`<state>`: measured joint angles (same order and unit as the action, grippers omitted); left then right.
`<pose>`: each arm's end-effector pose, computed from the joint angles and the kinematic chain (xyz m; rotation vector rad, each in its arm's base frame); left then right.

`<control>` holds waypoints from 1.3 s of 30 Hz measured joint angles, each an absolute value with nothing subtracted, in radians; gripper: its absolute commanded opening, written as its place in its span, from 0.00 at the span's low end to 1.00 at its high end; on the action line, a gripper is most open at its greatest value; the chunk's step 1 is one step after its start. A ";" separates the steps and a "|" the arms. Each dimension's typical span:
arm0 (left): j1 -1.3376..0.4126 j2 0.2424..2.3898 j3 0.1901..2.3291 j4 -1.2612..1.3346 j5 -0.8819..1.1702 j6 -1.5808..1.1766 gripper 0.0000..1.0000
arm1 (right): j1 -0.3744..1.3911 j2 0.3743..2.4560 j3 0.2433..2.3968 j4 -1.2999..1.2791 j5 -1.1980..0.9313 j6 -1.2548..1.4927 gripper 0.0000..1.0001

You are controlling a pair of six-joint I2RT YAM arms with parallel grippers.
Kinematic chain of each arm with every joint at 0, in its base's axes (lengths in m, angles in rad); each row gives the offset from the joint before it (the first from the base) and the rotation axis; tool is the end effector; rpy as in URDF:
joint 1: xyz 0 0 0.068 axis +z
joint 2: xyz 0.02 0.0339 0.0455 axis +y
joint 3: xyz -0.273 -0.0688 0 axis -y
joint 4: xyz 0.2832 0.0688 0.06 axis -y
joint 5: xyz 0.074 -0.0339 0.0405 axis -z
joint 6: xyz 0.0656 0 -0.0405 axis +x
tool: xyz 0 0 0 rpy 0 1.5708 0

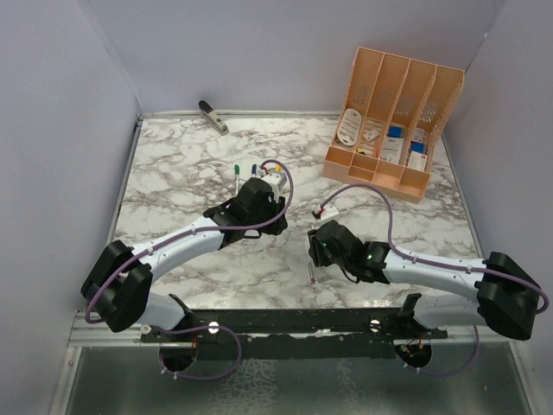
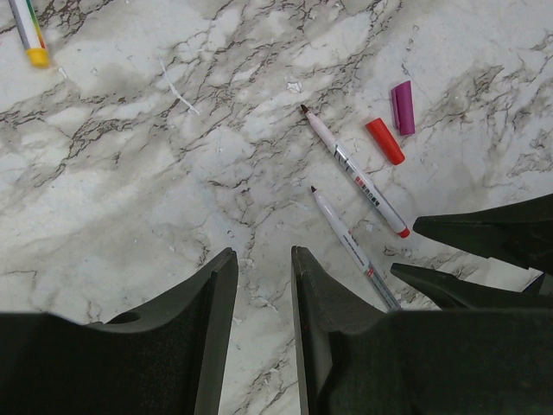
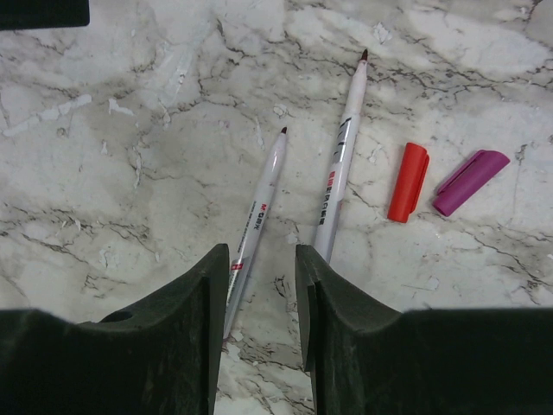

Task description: Insert the pens into the pen caps

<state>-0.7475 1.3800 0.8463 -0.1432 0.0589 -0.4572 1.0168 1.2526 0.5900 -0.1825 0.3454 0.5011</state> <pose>0.2550 -0.2416 0.2018 0.3720 2.3156 -0.6937 0.1687 0.2306 0.1444 -0.4525 2.3311 0.3192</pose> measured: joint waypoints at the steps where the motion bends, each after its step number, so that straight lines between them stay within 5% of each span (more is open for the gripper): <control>1: -0.748 1.380 0.844 -0.142 0.059 -0.458 0.34 | 1.020 1.263 0.590 -0.183 0.345 0.502 0.37; 25: -0.748 1.333 0.809 -0.144 -0.030 -0.459 0.35 | 1.023 1.510 0.699 -0.158 0.351 0.517 0.29; 28: -0.748 1.333 0.809 -0.144 -0.033 -0.459 0.35 | 1.024 1.530 0.709 -0.165 0.359 0.527 0.23; 31: -0.748 1.333 0.809 -0.144 -0.035 -0.459 0.35 | 1.024 1.544 0.723 -0.168 0.367 0.538 0.03; 39: -0.748 1.313 0.809 -0.144 -0.046 -0.458 0.35 | 1.027 1.562 0.751 -0.196 0.404 0.569 0.01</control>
